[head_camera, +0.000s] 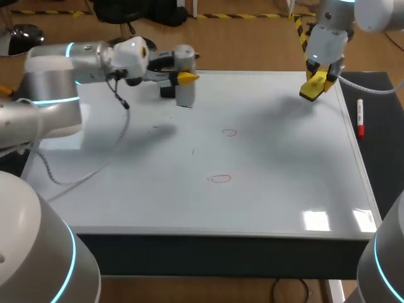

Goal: Pick up the inspection probe, press it on each red-marked spot on the whiteboard one by one, put down the probe, pick up the eraser, and wipe off all the red marks.

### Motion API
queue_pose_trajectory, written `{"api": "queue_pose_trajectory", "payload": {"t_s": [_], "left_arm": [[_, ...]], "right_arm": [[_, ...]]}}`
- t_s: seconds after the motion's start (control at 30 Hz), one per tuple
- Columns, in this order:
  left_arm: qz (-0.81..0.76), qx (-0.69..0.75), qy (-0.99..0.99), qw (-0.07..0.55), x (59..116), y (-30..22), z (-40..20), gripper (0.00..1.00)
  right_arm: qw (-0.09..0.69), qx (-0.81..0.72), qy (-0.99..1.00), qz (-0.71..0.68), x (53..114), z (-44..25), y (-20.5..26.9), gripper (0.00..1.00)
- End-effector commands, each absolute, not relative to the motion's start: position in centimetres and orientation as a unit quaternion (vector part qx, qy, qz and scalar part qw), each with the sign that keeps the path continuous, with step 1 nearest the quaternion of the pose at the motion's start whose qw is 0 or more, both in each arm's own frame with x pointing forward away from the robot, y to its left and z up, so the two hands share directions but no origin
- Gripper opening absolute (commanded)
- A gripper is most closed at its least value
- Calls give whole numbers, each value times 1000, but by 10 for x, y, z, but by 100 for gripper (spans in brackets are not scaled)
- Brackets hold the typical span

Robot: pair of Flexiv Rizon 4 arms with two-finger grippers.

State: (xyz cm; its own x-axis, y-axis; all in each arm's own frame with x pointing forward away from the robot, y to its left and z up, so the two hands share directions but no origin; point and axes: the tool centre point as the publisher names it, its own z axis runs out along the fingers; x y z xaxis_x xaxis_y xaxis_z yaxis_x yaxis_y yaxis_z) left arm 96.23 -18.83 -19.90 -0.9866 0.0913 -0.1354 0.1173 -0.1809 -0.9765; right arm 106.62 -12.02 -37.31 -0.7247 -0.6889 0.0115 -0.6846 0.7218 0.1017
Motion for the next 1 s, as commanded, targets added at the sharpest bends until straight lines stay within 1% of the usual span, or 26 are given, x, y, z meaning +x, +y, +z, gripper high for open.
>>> {"api": "queue_pose_trajectory", "payload": {"t_s": [0.03, 0.23, 0.47, 0.57, 0.8, 1.0], "left_arm": [[-765, 88, 638, -13, 965, -216, -205, 0], [-767, 85, 635, -47, 955, -253, -220, 0], [-772, 68, 629, -59, 949, -281, -234, 0], [-768, 64, 634, -53, 946, -290, -238, 0], [-758, 27, 652, -12, 947, -297, -249, 0], [-756, 9, 655, -8, 946, -302, -259, 0]], "right_arm": [[26, 371, -927, -44, 1067, -372, -121, 0], [26, 371, -927, -44, 1067, -372, -121, 0], [26, 371, -927, -44, 1067, -372, -121, 0], [26, 371, -927, -44, 1067, -372, -121, 0], [26, 371, -927, -44, 1067, -372, -121, 0], [26, 371, -927, -44, 1067, -372, -121, 0]]}}
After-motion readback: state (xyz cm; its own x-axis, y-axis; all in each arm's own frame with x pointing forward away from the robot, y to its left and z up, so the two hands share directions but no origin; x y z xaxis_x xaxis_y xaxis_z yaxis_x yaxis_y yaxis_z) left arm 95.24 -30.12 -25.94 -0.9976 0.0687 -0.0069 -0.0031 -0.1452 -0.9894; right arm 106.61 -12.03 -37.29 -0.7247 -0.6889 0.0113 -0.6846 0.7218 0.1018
